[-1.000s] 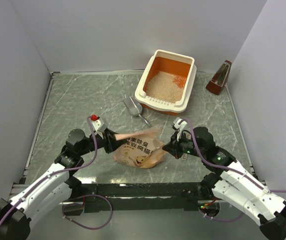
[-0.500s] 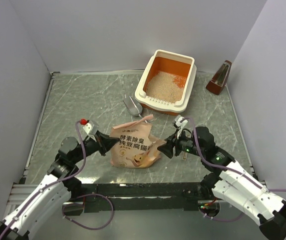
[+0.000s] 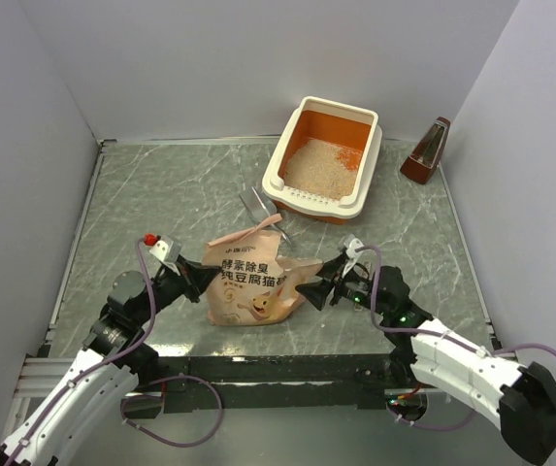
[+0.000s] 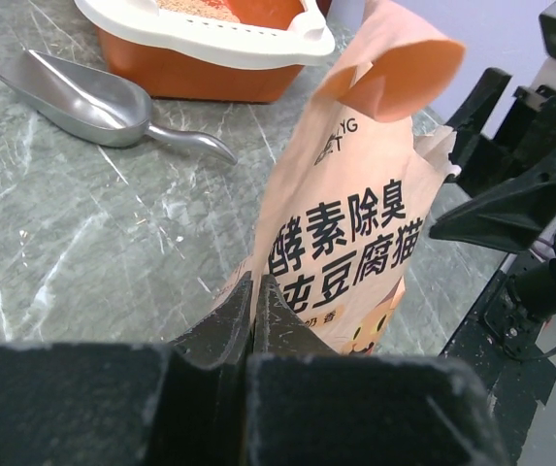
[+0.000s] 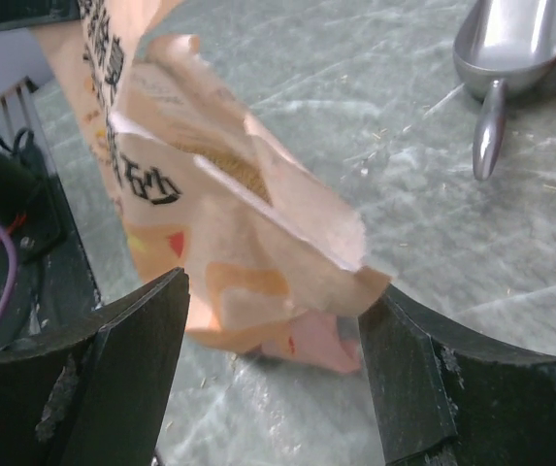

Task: Fill the litter box with clean litter

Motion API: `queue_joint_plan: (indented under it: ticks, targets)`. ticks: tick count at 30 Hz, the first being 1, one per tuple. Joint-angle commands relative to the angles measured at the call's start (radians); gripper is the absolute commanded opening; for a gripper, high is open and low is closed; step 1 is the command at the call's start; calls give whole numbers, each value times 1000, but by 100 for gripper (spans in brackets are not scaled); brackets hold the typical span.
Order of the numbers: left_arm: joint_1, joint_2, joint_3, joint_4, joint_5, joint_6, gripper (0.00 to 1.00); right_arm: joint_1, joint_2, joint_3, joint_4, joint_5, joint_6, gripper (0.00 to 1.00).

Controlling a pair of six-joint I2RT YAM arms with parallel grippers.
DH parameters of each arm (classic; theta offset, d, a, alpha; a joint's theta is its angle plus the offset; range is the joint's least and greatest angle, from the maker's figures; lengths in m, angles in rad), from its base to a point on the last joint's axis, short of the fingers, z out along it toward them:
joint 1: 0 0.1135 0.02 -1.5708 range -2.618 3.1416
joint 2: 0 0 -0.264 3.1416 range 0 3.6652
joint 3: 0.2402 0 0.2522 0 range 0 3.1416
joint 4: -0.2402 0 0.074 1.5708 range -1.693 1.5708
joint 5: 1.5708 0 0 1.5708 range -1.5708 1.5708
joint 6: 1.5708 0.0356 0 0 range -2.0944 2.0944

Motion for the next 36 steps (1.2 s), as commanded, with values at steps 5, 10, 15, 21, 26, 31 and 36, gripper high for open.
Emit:
queue_joint_plan:
  ticks: [5,10,15,21,26,31,36]
  targets:
    - [4,-47,57,78,-10,-24,1,-85,211,-207,866,-57,149,74]
    - [4,-44,57,80,6,-26,1,-119,288,-231,1045,-160,151,72]
    - [4,-40,57,90,24,-23,1,-125,238,-192,939,-271,95,72]
    - [4,-28,60,90,36,-24,1,-126,352,-164,1021,-339,126,71]
    - [4,-27,57,93,39,-27,1,-128,478,-164,1169,-358,167,68]
    - [3,-24,57,90,42,-29,1,-134,552,-144,1244,-387,204,61]
    - [3,-22,57,92,42,-27,1,-137,503,-165,1243,-358,206,61]
